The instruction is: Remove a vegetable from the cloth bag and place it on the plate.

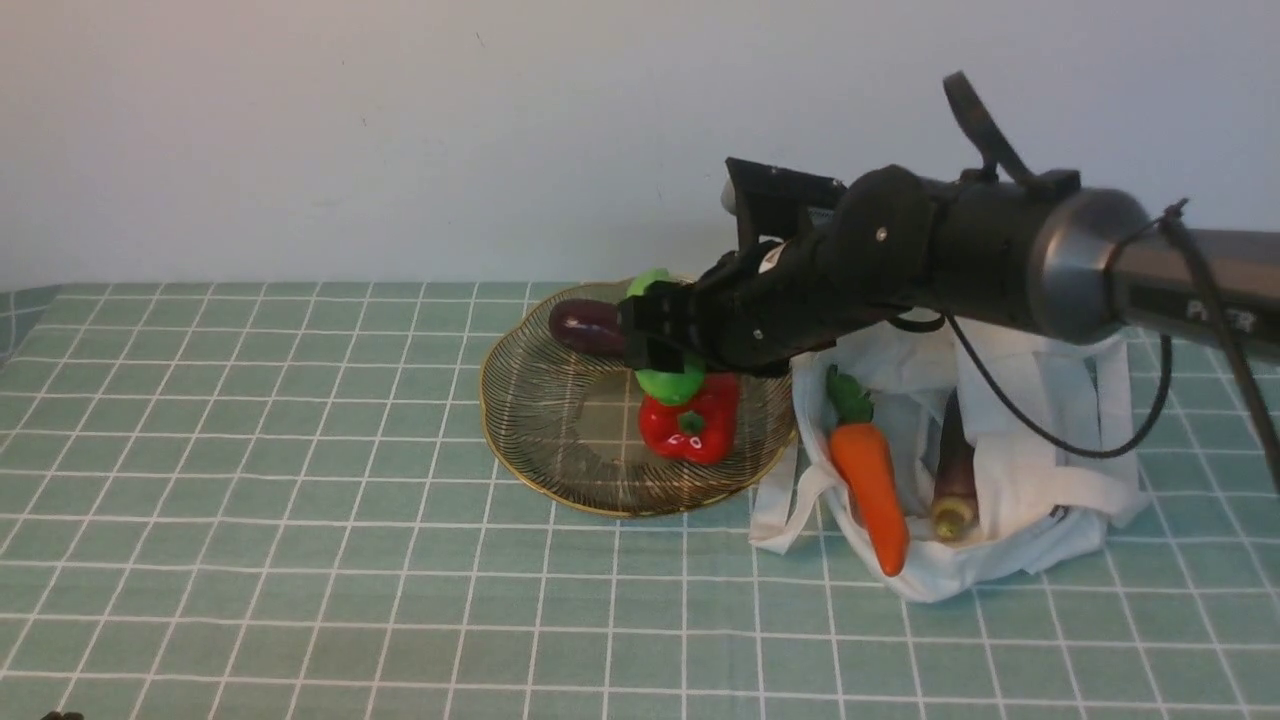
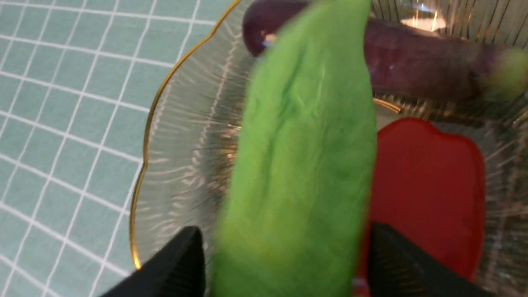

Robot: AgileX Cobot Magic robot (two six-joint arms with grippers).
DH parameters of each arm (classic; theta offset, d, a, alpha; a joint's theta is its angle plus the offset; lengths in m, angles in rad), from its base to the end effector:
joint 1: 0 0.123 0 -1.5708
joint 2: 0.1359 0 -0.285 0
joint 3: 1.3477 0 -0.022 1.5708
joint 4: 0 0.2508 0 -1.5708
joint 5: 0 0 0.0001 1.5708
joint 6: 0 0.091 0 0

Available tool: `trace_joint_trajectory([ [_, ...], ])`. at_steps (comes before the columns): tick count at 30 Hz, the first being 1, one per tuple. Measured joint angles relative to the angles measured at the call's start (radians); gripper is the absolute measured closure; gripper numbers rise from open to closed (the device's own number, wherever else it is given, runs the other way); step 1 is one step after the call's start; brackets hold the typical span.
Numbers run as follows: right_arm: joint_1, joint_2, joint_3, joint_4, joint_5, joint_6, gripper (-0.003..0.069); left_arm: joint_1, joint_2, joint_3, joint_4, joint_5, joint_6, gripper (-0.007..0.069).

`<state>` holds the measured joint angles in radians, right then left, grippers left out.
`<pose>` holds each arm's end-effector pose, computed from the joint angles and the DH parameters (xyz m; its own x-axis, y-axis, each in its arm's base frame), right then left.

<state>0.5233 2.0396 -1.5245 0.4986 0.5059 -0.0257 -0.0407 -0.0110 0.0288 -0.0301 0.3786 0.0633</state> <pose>0.3841 0.2460 0.2051 -0.8599 -0.0394 -0.5089 -0.2892 0.8592 0.4221 0.0525 -0.0032 0.1701 -0.3019 0.0476 -0.9521 0.0620 0.9976 0.0303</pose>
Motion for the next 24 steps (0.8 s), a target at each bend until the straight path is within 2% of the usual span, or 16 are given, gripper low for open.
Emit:
trace_joint_trajectory([
  [3,0.0,0.008,-0.006,-0.003,-0.013,0.0,0.0042,0.0,0.0,0.0,0.0,0.0,0.0,0.0629],
  [5,0.0,0.008,-0.015,-0.008,-0.006,0.0,0.0002,0.0,0.0,0.0,0.0,0.0,0.0,0.0629],
  [8,0.0,0.007,-0.036,-0.032,0.029,-0.006,-0.0013,0.0,0.0,0.0,0.0,0.0,0.0,0.0629],
  [12,0.0,-0.02,-0.09,-0.083,0.145,-0.024,0.0005,0.0,0.0,0.0,0.0,0.0,0.0,0.0629],
  [17,0.0,-0.132,-0.26,-0.221,0.46,-0.042,0.0138,0.0,0.0,0.0,0.0,0.0,0.0,0.0629],
  [18,0.0,-0.132,-0.26,-0.221,0.473,-0.042,0.0145,0.0,0.0,0.0,0.0,0.0,0.0,0.0629],
  [19,0.0,-0.176,-0.322,-0.275,0.567,-0.043,0.0206,0.0,0.0,0.0,0.0,0.0,0.0,0.0629],
  [21,0.0,-0.206,-0.363,-0.31,0.63,-0.044,0.0256,0.0,0.0,0.0,0.0,0.0,0.0,0.0629],
  [24,0.0,-0.29,-0.46,-0.383,0.734,-0.044,0.0414,0.0,0.0,0.0,0.0,0.0,0.0,0.0629],
])
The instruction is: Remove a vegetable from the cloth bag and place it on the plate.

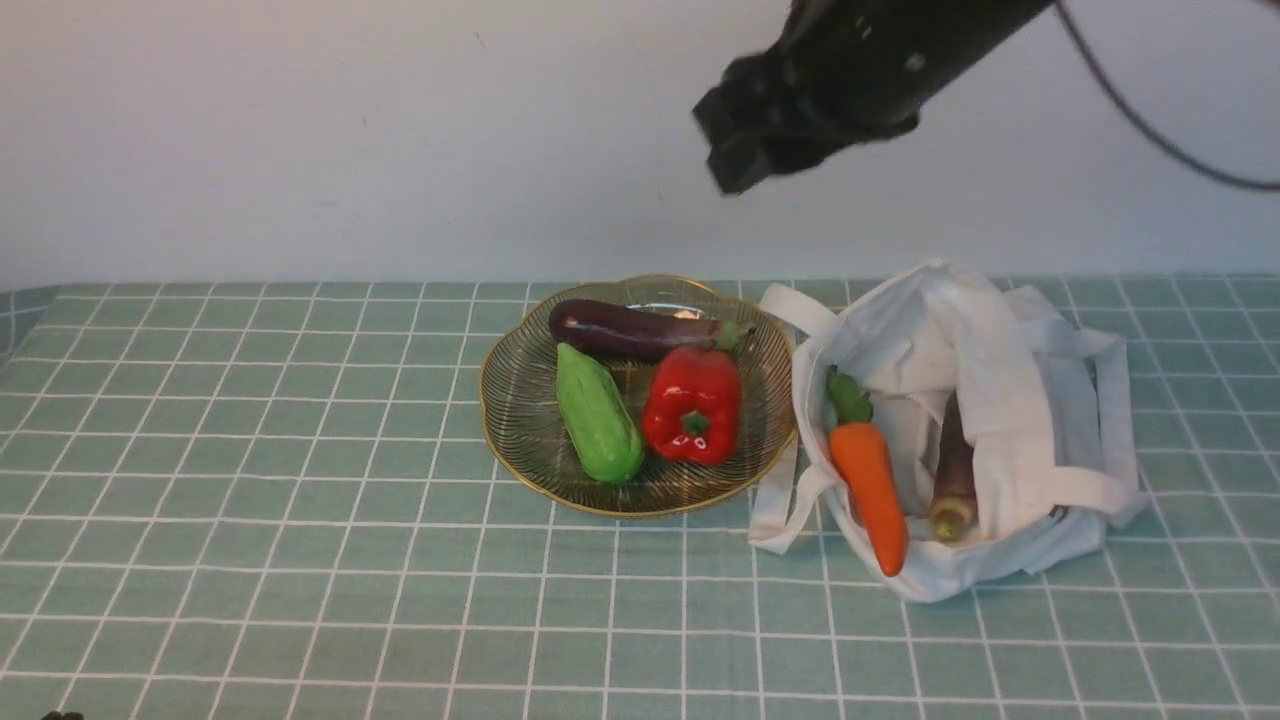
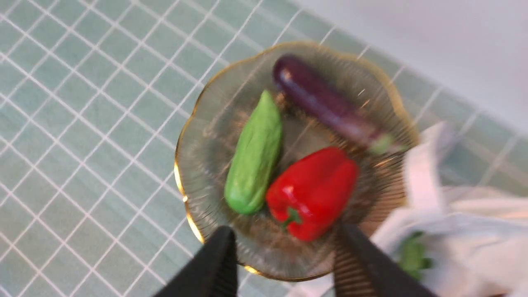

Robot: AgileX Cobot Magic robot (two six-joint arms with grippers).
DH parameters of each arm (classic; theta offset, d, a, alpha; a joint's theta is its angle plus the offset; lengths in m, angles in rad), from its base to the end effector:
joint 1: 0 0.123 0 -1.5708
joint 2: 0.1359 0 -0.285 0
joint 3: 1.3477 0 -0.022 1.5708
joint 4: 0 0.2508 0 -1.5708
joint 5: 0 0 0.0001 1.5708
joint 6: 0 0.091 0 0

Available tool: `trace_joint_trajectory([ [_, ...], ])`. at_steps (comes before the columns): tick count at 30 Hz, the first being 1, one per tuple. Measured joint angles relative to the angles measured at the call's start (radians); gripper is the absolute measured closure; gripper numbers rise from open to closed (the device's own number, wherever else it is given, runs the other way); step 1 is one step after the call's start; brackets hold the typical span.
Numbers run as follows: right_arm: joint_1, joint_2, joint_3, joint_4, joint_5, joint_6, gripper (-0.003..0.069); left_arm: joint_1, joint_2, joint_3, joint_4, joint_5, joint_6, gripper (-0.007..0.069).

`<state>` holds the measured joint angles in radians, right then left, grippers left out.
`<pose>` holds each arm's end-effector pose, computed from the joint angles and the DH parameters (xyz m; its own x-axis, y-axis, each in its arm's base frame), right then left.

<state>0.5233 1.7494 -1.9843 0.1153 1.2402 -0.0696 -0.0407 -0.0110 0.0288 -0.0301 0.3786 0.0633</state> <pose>0.3191 0.1955 0.4225 -0.6690 -0.4227 -0.6114 -0.5759 0.8148 0.0668 0.0525 -0.0032 0.1701 -0.3019 0.0476 -0.9521 0.0620 0.9976 0.0303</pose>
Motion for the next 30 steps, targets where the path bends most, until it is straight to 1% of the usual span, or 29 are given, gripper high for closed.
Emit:
trace_joint_trajectory([
  [1,0.0,-0.022,-0.013,-0.013,0.004,0.0,0.044,0.0,0.0,0.0,0.0,0.0,0.0,0.0629],
  [3,0.0,-0.091,-0.025,-0.044,0.015,0.0,0.0529,0.0,0.0,0.0,0.0,0.0,0.0,0.0629],
  [4,0.0,-0.097,-0.025,-0.046,0.016,0.0,0.0537,0.0,0.0,0.0,0.0,0.0,0.0,0.0629],
  [5,0.0,-0.144,-0.025,-0.061,0.024,0.0,0.0592,0.0,0.0,0.0,0.0,0.0,0.0,0.0629],
  [7,0.0,-0.222,-0.014,-0.078,0.028,0.004,0.0643,0.0,0.0,0.0,0.0,0.0,0.0,0.0629],
  [11,0.0,-0.385,0.073,-0.105,0.029,0.015,0.0671,0.0,0.0,0.0,0.0,0.0,0.0,0.0629],
  [15,0.0,-0.589,0.255,-0.128,0.03,0.052,0.0673,0.0,0.0,0.0,0.0,0.0,0.0,0.0629],
  [16,0.0,-0.658,0.332,-0.133,0.031,0.07,0.0673,0.0,0.0,0.0,0.0,0.0,0.0,0.0629],
  [17,0.0,-0.682,0.359,-0.134,0.031,0.07,0.0673,0.0,0.0,0.0,0.0,0.0,0.0,0.0629],
  [20,0.0,-0.874,0.611,-0.138,0.02,0.128,0.0673,0.0,0.0,0.0,0.0,0.0,0.0,0.0629],
  [23,0.0,-1.044,0.861,-0.138,-0.102,0.165,0.0673,0.0,0.0,0.0,0.0,0.0,0.0,0.0629],
  [27,0.0,-1.229,1.186,-0.142,-0.384,0.175,0.0673,0.0,0.0,0.0,0.0,0.0,0.0,0.0629],
  [28,0.0,-1.251,1.231,-0.142,-0.415,0.175,0.0673,0.0,0.0,0.0,0.0,0.0,0.0,0.0629],
  [29,0.0,-1.296,1.323,-0.142,-0.533,0.175,0.0673,0.0,0.0,0.0,0.0,0.0,0.0,0.0629],
  [30,0.0,-1.322,1.377,-0.142,-0.598,0.176,0.0673,0.0,0.0,0.0,0.0,0.0,0.0,0.0629],
])
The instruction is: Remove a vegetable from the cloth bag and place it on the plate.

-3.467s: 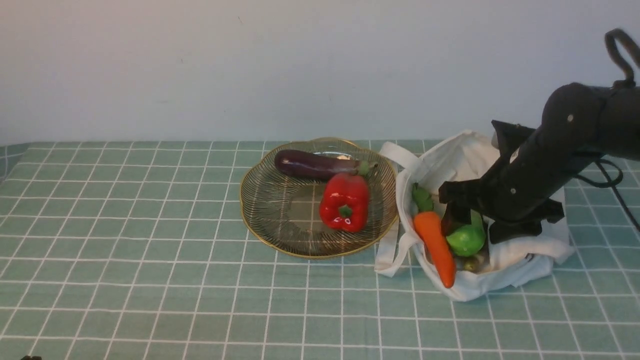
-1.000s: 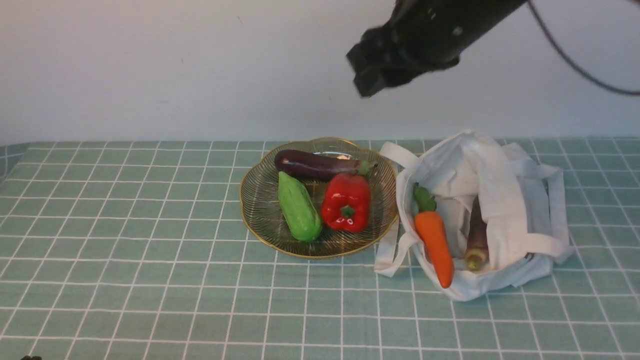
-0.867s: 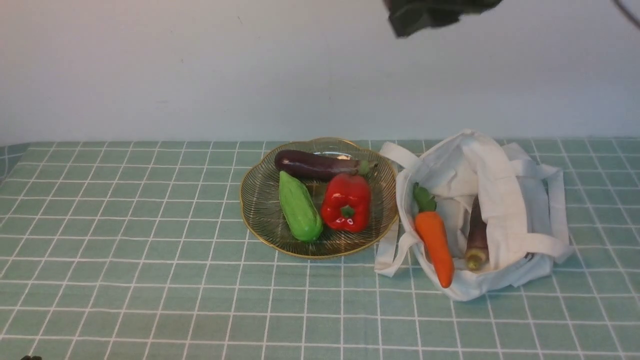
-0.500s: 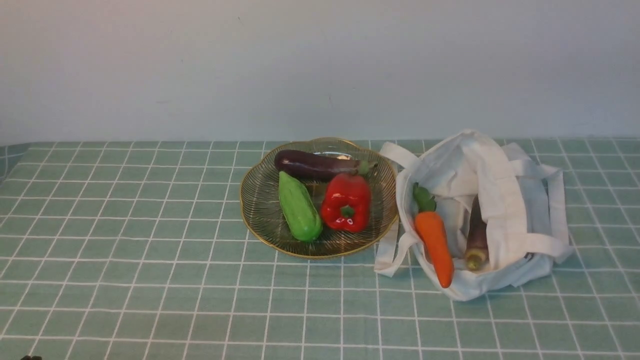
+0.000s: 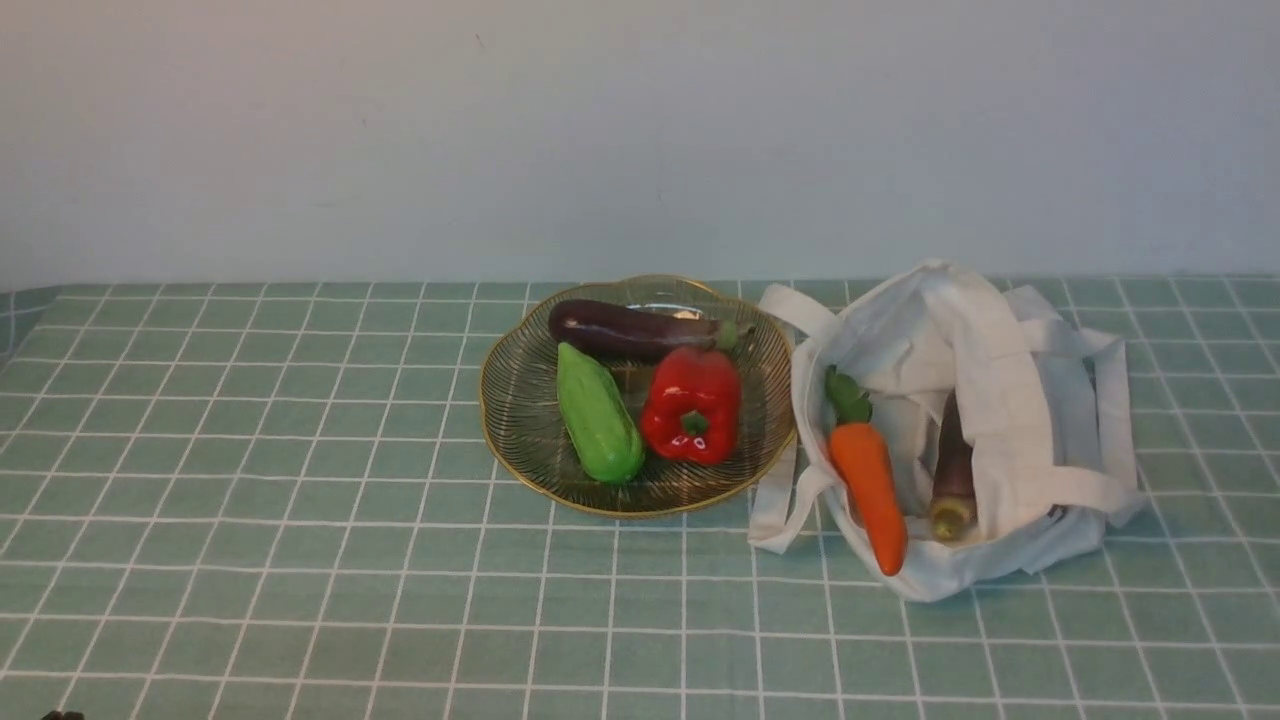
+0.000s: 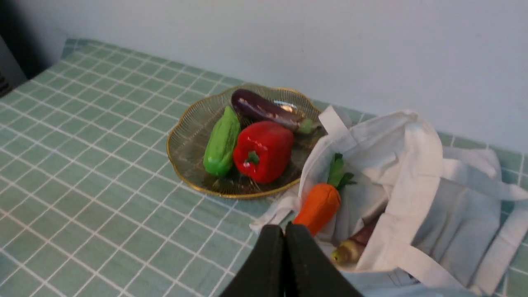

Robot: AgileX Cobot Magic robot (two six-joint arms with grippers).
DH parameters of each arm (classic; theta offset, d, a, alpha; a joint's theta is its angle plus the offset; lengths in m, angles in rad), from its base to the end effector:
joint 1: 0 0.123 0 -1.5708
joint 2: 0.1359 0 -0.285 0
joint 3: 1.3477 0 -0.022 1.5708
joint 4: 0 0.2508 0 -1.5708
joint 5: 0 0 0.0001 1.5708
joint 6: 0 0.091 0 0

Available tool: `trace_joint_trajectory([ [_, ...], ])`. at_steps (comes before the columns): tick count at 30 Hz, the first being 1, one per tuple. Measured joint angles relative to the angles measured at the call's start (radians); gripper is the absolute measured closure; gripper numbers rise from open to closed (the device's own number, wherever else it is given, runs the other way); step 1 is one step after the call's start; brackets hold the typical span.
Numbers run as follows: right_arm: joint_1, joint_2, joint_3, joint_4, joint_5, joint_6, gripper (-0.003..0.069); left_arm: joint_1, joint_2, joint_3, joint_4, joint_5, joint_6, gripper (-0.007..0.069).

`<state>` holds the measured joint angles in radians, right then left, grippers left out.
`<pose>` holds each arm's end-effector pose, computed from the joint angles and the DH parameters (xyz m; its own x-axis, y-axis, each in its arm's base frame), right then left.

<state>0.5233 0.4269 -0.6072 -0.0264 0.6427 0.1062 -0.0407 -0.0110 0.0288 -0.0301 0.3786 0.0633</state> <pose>0.0697 0.0386 0.3291 -0.3575 -0.1082 -0.9276 -0.4582 0.8858 0.0733 0.0525 -0.0032 0.1701 -0.3019 0.0476 -0.9521 0.0620 0.9976 0.0303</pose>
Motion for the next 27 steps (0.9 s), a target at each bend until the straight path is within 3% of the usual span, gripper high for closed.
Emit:
trace_joint_trajectory([
  [7,0.0,-0.074,0.146,-0.003,-0.206,0.001,0.0673,0.0,0.0,0.0,0.0,0.0,0.0,0.0629],
  [27,0.0,-0.074,0.148,-0.004,-0.198,0.003,0.0673,0.0,0.0,0.0,0.0,0.0,0.0,0.0629],
])
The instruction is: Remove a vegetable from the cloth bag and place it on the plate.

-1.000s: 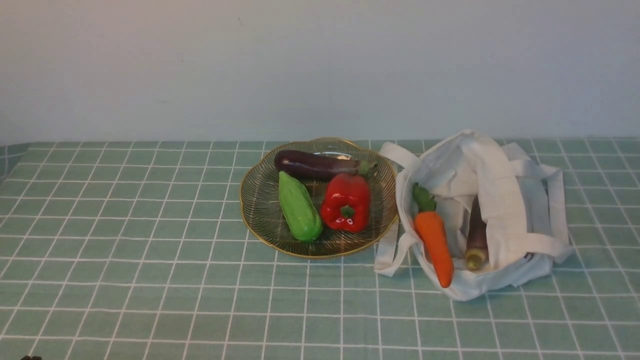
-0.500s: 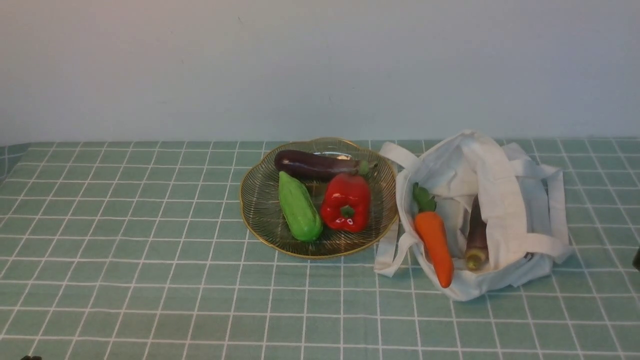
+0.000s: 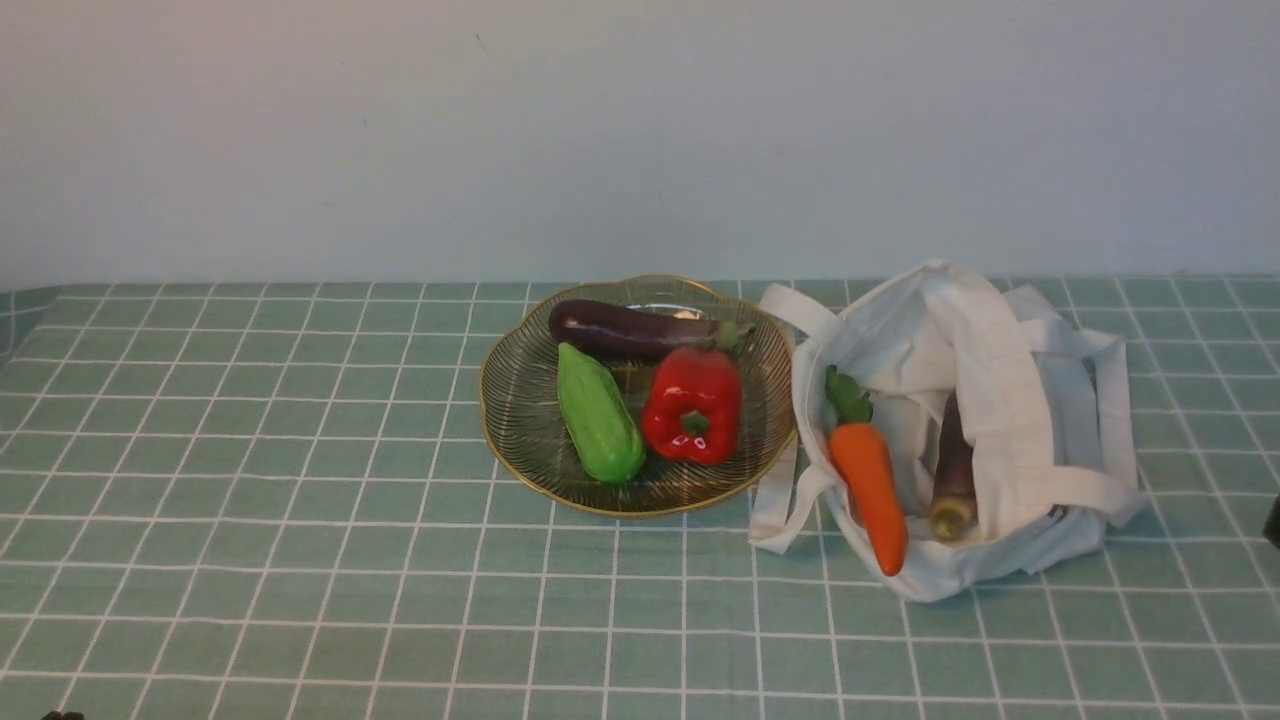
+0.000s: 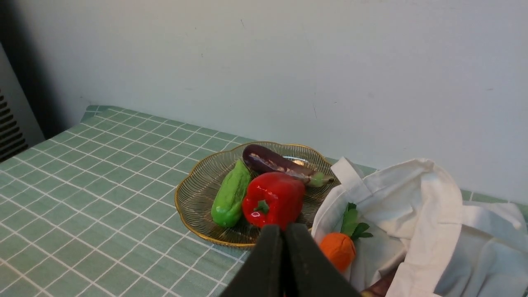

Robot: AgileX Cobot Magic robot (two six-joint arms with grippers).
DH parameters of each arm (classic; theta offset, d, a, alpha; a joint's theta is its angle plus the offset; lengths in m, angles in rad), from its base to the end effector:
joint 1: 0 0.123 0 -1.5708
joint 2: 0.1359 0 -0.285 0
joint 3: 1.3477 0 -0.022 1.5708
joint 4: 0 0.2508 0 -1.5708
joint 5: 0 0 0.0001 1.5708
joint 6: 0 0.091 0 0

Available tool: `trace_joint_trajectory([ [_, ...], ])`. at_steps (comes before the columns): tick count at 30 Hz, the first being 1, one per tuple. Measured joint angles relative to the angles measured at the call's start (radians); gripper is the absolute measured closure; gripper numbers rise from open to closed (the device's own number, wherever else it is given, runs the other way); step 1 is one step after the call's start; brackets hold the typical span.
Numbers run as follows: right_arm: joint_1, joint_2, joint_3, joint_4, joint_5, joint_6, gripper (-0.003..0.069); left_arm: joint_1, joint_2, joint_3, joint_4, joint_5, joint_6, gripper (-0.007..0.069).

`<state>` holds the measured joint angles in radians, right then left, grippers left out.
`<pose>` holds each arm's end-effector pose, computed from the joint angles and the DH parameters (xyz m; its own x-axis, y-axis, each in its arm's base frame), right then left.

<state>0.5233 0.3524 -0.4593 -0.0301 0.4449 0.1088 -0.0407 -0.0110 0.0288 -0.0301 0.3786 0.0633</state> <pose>0.0684 0.0381 0.3040 -0.2540 -0.0524 -0.9658 -0.4697 0.8796 0.0758 0.0525 -0.0032 0.1701 -0.3019 0.0476 -0.9521 0.0620 0.9976 0.0303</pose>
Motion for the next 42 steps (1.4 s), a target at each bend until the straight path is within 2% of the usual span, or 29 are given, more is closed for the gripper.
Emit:
trace_joint_trajectory([
  [7,-0.026,-0.055,0.056,0.0,-0.016,0.0,0.0673,0.0,0.0,0.0,0.0,0.0,0.0,0.0629],
  [13,-0.248,-0.196,0.198,0.0,-0.039,-0.003,0.0673,0.0,0.0,0.0,0.0,0.0,0.0,0.0629],
  [15,-0.355,-0.256,0.266,0.0,-0.042,-0.01,0.0673,0.0,0.0,0.0,0.0,0.0,0.0,0.0629],
  [21,-0.491,-0.339,0.384,0.003,-0.042,-0.055,0.0673,0.0,0.0,0.0,0.0,0.0,0.0,0.0629],
  [30,-0.505,-0.364,0.478,0.019,-0.053,-0.093,0.0673,0.0,0.0,0.0,0.0,0.0,0.0,0.0629],
  [37,-0.44,-0.364,0.479,0.03,-0.057,-0.116,0.0673,0.0,0.0,0.0,0.0,0.0,0.0,0.0629],
  [42,-0.434,-0.364,0.479,0.03,-0.057,-0.124,0.0673,0.0,0.0,0.0,0.0,0.0,0.0,0.0629],
])
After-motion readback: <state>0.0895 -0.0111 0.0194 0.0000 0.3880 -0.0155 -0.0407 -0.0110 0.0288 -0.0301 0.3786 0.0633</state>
